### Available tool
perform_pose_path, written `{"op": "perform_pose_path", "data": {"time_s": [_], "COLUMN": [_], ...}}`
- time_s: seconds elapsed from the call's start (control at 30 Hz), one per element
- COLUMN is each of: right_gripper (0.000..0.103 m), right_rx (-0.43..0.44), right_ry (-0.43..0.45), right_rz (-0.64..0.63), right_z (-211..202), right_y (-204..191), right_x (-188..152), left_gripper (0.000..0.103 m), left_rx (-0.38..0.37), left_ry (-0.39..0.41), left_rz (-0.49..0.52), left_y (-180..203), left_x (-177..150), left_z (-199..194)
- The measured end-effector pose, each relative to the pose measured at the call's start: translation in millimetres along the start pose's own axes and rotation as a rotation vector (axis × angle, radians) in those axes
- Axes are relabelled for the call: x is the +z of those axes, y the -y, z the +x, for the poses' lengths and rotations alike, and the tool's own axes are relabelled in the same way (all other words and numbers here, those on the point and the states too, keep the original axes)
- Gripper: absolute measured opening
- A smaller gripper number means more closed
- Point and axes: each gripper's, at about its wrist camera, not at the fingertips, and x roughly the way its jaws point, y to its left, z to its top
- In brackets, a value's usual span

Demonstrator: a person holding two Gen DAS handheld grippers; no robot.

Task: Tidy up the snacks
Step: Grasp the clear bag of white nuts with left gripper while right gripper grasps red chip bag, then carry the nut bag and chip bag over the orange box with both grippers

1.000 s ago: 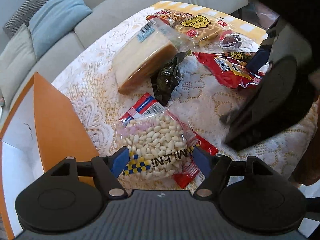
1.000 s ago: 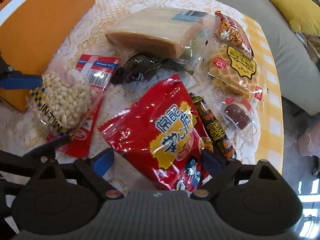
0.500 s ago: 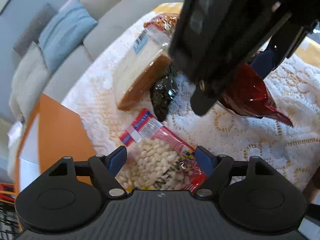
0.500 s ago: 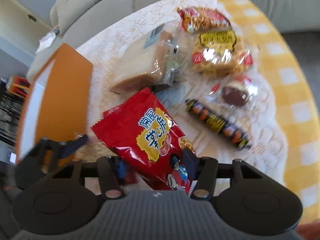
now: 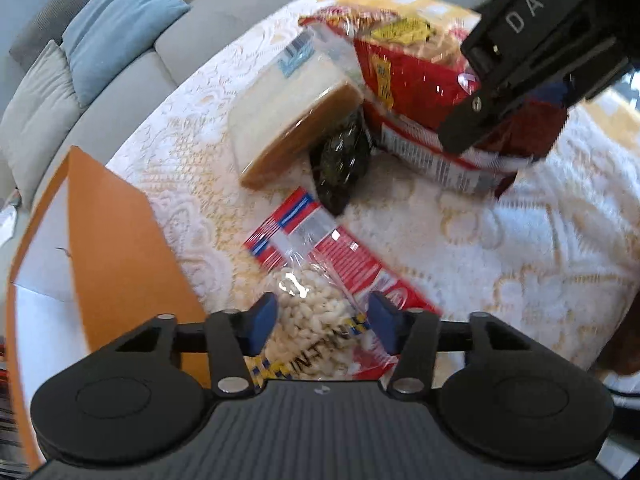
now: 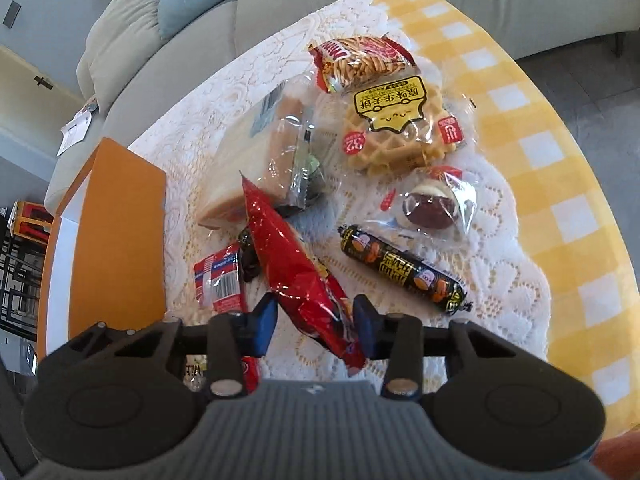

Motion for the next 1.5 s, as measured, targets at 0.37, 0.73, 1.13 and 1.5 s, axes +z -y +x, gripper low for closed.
{"op": "perform_pose_path", "data": {"time_s": [0.37,0.73,1.13,1.5], "right_gripper": [0.039,0.032,0.022,0.022], "right_rx": [-0.022,-0.003,0.065,0.021], "right_ry": [-0.009,-0.025,0.009,0.055], "right_rz": [-0.059,-0.069,-0.124,-0.248], "right_z": [1.7,3.6,-9.4,-34.7], "right_y": [-2.0,-3.5,-15.0,-52.7], "right_x": [-4.3,-5.0,-13.9,-27.7], "left_gripper": [0.055,0.035,0.023,0.023], "left_rx": [0.215,0.287,0.187,-0.081], "left_ry": [-0.062,-0.169,0.003,0.07], "left_rz": [0.153,0.257,0.024,-0.303], "left_y": [18.2,50.3,4.4,-70.9], "left_x": [-9.5,-30.0,-47.5,-48.6], "left_z": [-25.7,-10.3,-65.7,-110.8]}}
